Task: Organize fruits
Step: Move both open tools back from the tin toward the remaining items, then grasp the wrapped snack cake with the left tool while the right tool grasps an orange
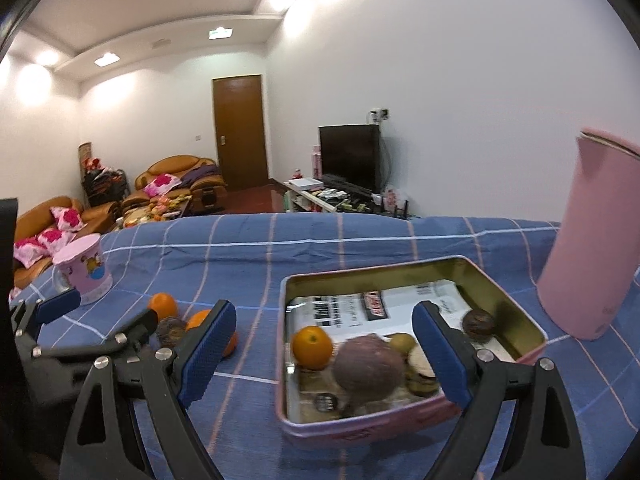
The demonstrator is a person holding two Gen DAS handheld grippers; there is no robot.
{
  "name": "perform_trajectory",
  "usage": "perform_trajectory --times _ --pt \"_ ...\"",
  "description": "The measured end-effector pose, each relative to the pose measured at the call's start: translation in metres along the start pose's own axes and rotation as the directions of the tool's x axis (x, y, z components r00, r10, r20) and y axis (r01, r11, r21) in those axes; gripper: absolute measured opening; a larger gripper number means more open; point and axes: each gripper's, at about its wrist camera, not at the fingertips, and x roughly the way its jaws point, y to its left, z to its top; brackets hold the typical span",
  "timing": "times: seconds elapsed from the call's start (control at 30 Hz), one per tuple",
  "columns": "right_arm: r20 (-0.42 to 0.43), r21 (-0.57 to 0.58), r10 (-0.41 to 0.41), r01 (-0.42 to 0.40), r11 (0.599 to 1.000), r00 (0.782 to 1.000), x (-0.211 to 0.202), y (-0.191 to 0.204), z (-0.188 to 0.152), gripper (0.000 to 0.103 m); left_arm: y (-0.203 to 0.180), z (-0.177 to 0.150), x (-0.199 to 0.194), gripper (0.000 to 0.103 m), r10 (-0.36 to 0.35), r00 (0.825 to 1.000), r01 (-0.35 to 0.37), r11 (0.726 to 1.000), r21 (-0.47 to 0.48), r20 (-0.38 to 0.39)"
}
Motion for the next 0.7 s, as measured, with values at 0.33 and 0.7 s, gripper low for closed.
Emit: perform_trajectory --times 0.33,0.7 --pt "-0.085 -0.082 0.09 -0.097 0.992 0.992 0.02 0.037 -0.001 0.072 0.036 -0.004 0.019 0.098 -0.064 0.99 0.077 0.992 0.102 -0.125" --pt "-0.158 -0.076 0.167 -0.181 0.981 0.973 0.032 0.055 -0.006 0.061 0.019 -0.005 0.033 0.082 -0.124 0.973 0.149 0.982 0.118 -0.196"
